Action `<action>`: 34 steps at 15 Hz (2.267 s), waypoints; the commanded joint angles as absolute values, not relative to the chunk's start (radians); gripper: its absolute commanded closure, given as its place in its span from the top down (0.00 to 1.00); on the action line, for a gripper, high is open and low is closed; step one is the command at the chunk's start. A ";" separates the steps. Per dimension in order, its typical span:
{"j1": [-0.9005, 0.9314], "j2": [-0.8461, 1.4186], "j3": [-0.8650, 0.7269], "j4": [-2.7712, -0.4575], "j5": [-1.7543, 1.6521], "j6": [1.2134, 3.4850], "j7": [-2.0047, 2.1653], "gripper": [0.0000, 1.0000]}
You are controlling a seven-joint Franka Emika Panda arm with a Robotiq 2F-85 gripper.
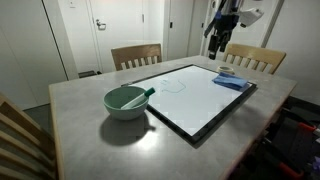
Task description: Move the bowl to the left of the white board then use the blue towel to erase the white board
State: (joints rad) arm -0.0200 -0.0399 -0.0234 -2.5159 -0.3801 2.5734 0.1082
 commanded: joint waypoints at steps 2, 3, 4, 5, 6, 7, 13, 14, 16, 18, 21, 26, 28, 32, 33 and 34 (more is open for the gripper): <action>-0.059 0.028 -0.065 -2.516 -0.364 2.578 0.033 1.00; -0.064 0.040 -0.074 -2.520 -0.378 2.587 0.009 1.00; -0.067 0.056 -0.081 -2.517 -0.397 2.584 -0.010 1.00; -0.071 0.068 -0.090 -2.511 -0.420 2.570 -0.017 1.00; -0.073 0.077 -0.098 -2.508 -0.437 2.565 -0.024 1.00; -0.074 0.087 -0.106 -2.506 -0.454 2.564 -0.029 1.00; -0.095 0.140 -0.165 -2.510 -0.533 2.616 0.006 1.00; -0.101 0.146 -0.174 -2.511 -0.523 2.627 -0.004 1.00; -0.131 0.163 -0.175 -2.529 -0.432 2.695 -0.109 1.00; -0.164 0.184 -0.162 -2.540 -0.322 2.746 -0.227 1.00; -0.223 0.208 -0.096 -2.557 -0.099 2.785 -0.470 1.00; -0.275 0.213 -0.049 -2.533 0.032 2.710 -0.692 1.00; -0.265 0.206 -0.072 -2.530 -0.003 2.691 -0.690 1.00; -0.260 0.210 -0.120 -2.525 -0.079 2.681 -0.668 1.00; -0.259 0.217 -0.132 -2.521 -0.096 2.702 -0.655 1.00; -0.258 0.222 -0.141 -2.521 -0.108 2.722 -0.646 1.00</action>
State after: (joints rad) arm -0.2512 0.2135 -0.1186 -2.5337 -0.0680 2.7079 -0.6567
